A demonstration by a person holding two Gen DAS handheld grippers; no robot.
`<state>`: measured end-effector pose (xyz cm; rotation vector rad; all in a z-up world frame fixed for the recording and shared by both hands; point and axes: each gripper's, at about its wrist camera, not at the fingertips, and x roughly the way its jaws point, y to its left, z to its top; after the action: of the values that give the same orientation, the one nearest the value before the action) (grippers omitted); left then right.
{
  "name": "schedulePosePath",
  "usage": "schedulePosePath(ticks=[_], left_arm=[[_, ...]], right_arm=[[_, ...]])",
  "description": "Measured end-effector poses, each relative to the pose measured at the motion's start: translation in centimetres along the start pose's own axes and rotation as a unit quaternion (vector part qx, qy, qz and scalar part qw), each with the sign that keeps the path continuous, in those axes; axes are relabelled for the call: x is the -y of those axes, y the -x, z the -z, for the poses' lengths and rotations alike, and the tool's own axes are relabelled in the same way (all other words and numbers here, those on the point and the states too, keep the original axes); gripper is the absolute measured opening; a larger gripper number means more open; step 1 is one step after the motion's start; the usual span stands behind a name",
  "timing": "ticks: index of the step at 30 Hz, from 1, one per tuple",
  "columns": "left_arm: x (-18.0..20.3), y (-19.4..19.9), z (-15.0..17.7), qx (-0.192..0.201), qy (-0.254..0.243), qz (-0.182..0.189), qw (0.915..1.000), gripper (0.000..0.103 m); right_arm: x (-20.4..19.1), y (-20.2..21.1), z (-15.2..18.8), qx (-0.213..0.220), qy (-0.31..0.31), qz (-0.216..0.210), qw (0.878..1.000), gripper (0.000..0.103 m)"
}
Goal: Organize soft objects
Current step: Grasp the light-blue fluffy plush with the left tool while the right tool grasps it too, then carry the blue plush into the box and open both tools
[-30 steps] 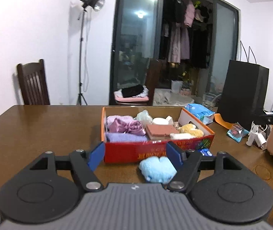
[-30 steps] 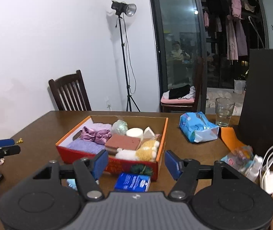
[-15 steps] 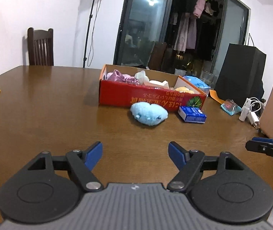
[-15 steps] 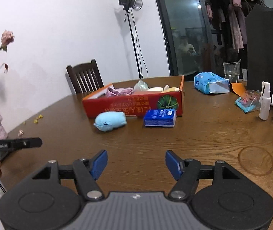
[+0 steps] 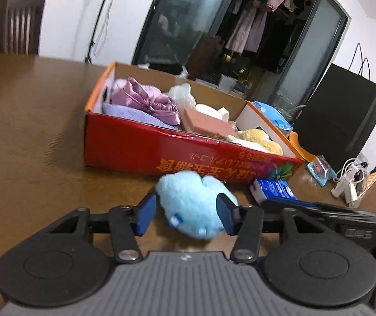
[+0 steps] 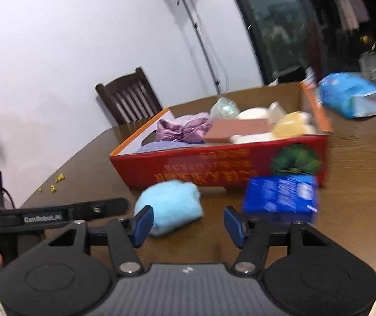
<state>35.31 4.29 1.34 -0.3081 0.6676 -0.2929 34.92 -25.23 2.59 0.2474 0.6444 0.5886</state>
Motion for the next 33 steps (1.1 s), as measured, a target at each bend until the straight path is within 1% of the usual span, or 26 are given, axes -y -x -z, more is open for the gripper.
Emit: schedulePosePath(ticks=[2,4,5,6,8,9,10,14,17,20,22,23,27,30,33], left_arm=[[-0.8,-1.2,-0.2,-0.011,0.02,0.01,0.9997,0.048],[-1.6,-2.0,0.0,-0.023,0.039,0.026,0.9987,0.041],[-1.9,-2.2,0.0,-0.025,0.048,0.04,0.9978,0.037],[-2.2,-2.3,0.1,-0.025,0.058,0.051,0.9967,0.036],[-2.8,-2.4,0.2,-0.026,0.073,0.059,0.9952,0.035],[-3.1,-2.5,0.3,-0.029,0.086,0.066,0.9937,0.034],[-3.3,-2.6,0.4,-0.03,0.096,0.07,0.9924,0.034],[-3.0,-2.6,0.4,-0.026,0.087,0.067,0.9936,0.033],[-2.5,-2.2,0.3,-0.029,0.089,0.059,0.9938,0.032],[-1.0,-0.1,0.8,-0.012,0.077,0.059,0.9952,0.031],[0.0,1.5,1.8,-0.004,0.078,0.068,0.9946,0.031],[0.5,2.4,2.5,-0.003,0.079,0.07,0.9944,0.031],[3.4,5.0,5.2,-0.002,0.06,0.07,0.9958,0.031],[5.4,6.4,6.5,-0.004,0.042,0.074,0.9963,0.031],[6.8,7.3,7.1,0.0,0.033,0.084,0.9959,0.031]], right_arm=[[-0.1,-2.4,-0.8,-0.016,-0.002,0.002,1.0,0.054],[-0.4,-4.2,-1.4,-0.028,0.007,0.006,1.0,0.054],[-0.4,-5.0,-1.5,-0.035,0.007,0.004,0.999,0.052],[-0.4,-5.7,-1.6,-0.042,0.006,-0.001,0.999,0.048],[-0.2,-6.3,-1.5,-0.041,-0.002,-0.019,0.999,0.039],[-0.1,-6.4,-1.5,-0.041,-0.009,-0.03,0.999,0.039],[0.0,-6.4,-1.4,-0.038,-0.012,-0.032,0.999,0.038],[0.3,-6.5,-1.3,-0.033,-0.017,-0.04,0.999,0.036],[0.2,-6.4,-1.4,-0.032,-0.015,-0.037,0.999,0.034],[-0.9,-5.2,-1.3,-0.03,0.0,-0.024,0.999,0.033],[-2.2,-3.2,-0.9,-0.007,0.031,-0.015,0.999,0.033],[-2.6,-2.1,-0.5,0.002,0.036,-0.013,0.999,0.032],[-2.8,2.5,2.3,0.018,0.005,-0.014,1.0,0.031],[-3.4,5.7,4.4,0.029,0.005,0.001,1.0,0.032],[-3.6,8.1,5.5,0.043,0.005,0.011,0.999,0.032]])
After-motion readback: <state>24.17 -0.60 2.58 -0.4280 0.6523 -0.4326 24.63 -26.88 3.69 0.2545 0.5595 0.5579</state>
